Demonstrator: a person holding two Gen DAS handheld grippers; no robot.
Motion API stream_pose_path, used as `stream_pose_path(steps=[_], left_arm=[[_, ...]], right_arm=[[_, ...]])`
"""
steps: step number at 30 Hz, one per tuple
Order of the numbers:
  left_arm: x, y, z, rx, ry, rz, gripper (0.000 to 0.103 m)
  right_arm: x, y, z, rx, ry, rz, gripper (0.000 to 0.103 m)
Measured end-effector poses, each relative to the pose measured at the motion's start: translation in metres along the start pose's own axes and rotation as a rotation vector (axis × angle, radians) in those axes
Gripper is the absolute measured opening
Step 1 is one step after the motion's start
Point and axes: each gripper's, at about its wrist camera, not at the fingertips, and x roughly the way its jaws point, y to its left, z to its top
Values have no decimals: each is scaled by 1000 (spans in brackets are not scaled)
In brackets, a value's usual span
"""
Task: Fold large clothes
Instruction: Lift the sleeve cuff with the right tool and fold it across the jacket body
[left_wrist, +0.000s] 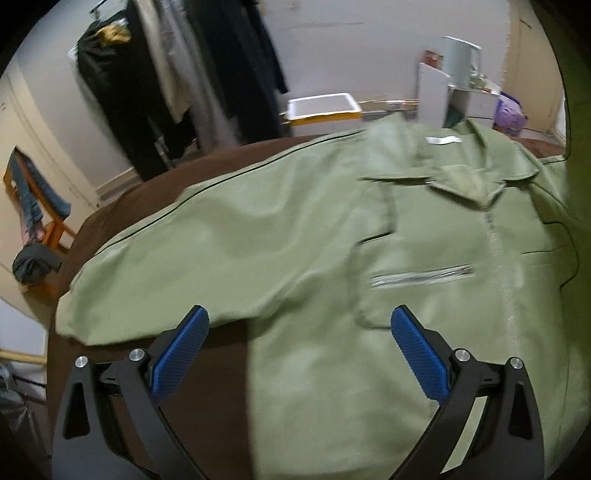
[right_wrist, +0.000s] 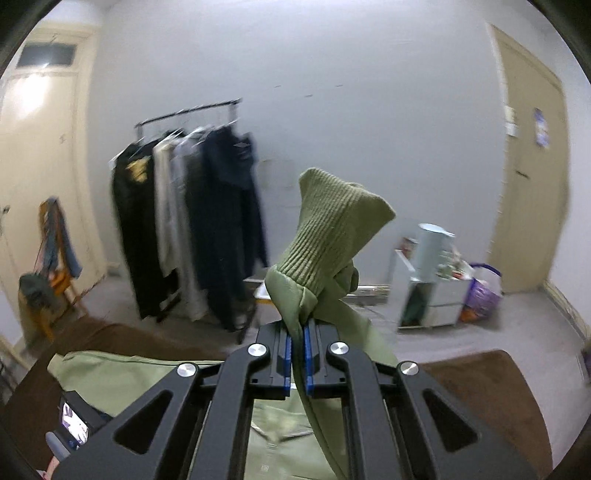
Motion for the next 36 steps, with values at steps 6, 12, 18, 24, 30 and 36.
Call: stream_pose_path(steps=[6, 12, 18, 24, 30, 36], left_arm=[[-3, 72, -14, -83, 4, 41, 97], [-9, 168, -35, -240, 4, 128, 97], [0, 246, -56, -357, 31, 202, 97], [2, 295, -77, -397, 72, 239, 97], [14, 321, -101, -420, 137, 245, 97], [19, 333, -112, -446, 164, 246, 97]], right_arm=[[54, 118, 5, -75, 39, 158, 5], [116, 243, 7, -91, 99, 350, 5], [150, 370, -19, -194, 159, 479, 5], [176, 468, -81, -283, 268, 583, 5], [209, 501, -138, -235, 432, 641, 6], [234, 523, -177, -202, 537, 667, 6]])
